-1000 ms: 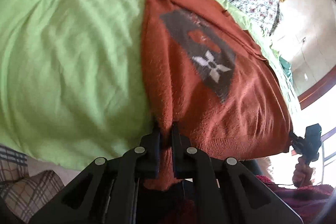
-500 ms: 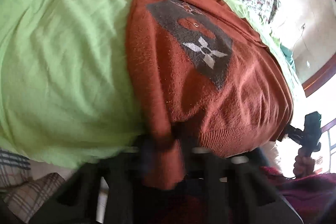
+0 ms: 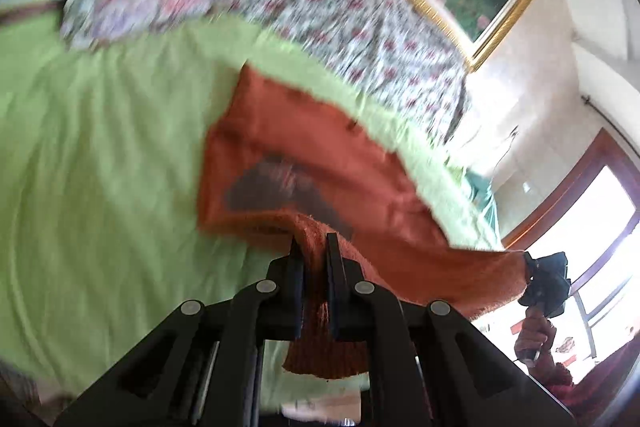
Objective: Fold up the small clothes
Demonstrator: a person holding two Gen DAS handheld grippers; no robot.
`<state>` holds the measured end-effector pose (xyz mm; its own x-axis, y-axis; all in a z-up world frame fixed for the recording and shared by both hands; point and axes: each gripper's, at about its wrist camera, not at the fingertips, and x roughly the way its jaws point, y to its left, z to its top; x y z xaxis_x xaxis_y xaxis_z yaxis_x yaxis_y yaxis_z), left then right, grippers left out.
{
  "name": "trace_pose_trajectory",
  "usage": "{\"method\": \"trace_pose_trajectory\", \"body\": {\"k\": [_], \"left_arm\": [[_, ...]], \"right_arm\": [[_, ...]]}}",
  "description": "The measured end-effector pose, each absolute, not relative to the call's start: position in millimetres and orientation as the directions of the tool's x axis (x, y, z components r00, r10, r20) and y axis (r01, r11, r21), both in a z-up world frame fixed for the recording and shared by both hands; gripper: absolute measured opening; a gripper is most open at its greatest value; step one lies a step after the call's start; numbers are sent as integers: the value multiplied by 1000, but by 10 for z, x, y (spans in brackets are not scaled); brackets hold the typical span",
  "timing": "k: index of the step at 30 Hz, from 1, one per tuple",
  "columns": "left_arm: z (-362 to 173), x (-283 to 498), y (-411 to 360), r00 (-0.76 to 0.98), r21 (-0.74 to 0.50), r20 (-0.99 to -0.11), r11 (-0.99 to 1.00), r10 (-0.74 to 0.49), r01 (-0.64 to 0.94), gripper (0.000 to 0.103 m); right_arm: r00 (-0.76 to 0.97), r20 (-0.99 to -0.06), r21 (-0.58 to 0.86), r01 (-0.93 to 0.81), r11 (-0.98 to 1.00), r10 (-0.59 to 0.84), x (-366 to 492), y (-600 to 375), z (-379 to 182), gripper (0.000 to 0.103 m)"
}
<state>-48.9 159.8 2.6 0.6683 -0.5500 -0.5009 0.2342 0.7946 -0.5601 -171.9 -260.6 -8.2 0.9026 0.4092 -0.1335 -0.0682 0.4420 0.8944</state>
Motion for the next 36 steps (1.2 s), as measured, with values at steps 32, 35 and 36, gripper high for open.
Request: {"method": "trace_pose_trajectory", "body": {"k": [32, 35, 36], "left_arm": [[-729, 3089, 1246, 588, -523, -682, 852, -436, 26, 14], [-613, 2901, 1243, 584, -515, -681, 856, -442, 48, 29], [-553, 2804, 1193, 580, -500, -681, 863, -448, 79, 30]], "right_arm": [[796, -558, 806, 453, 381, 234, 928, -4311, -1225, 12], [822, -540, 807, 445, 388, 182, 741, -4343, -1043, 35], [830, -540, 795, 450, 408, 138, 649, -4331, -943, 59]]}}
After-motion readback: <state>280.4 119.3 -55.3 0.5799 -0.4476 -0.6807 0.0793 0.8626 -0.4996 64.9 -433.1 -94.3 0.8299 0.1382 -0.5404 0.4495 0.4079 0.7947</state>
